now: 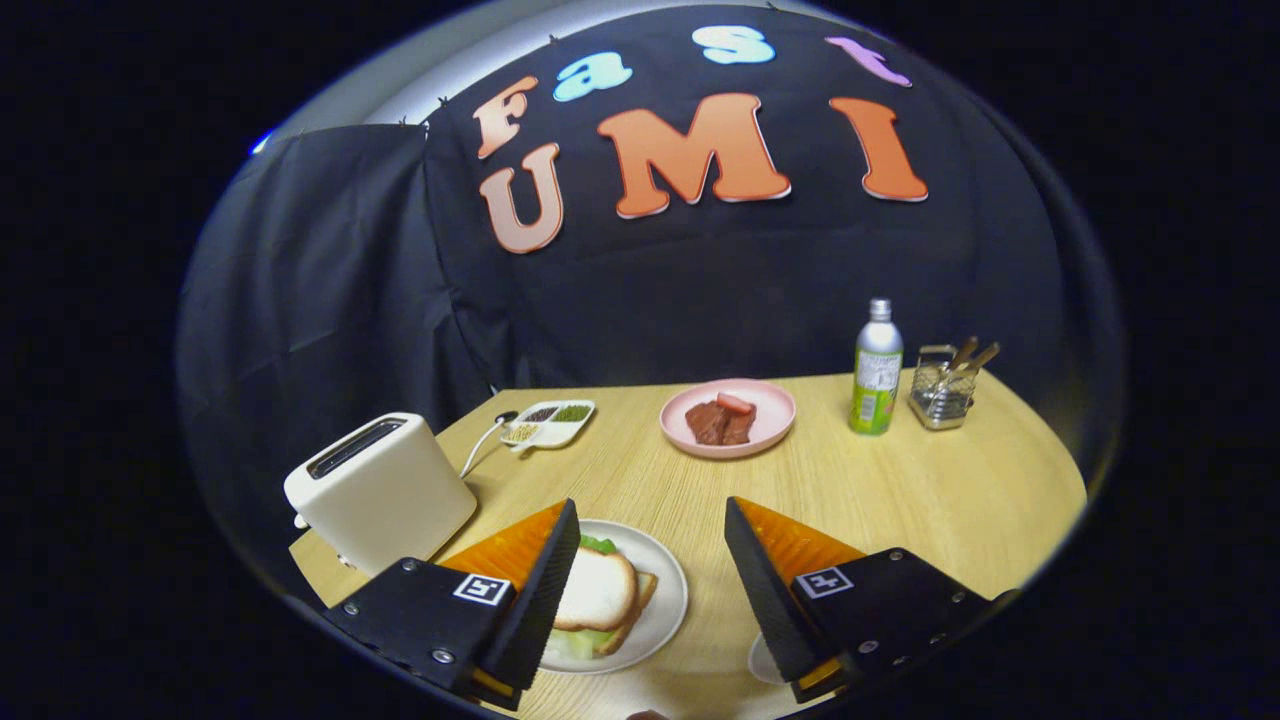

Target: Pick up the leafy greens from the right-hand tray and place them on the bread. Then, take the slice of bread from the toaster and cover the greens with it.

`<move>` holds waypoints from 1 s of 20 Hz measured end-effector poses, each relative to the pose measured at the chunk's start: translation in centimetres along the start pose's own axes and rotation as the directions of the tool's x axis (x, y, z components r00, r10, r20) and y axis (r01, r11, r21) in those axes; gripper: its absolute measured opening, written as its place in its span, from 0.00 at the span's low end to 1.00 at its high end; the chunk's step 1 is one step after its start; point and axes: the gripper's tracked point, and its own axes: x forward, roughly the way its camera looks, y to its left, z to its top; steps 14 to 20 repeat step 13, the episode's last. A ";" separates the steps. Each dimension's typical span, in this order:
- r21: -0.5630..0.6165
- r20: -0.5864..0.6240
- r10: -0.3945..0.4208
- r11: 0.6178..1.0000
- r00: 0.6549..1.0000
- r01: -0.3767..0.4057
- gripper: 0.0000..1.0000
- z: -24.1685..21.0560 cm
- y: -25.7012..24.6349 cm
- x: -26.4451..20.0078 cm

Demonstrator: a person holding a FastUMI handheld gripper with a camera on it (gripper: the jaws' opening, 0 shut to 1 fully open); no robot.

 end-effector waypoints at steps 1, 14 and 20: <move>-0.009 0.047 -0.010 1.000 0.999 0.011 0.88 1.1 0.0 -0.9; -0.026 0.383 -0.063 0.997 0.922 0.079 0.92 9.1 -0.3 -9.9; -0.026 0.383 -0.063 0.997 0.922 0.079 0.92 9.1 -0.3 -9.9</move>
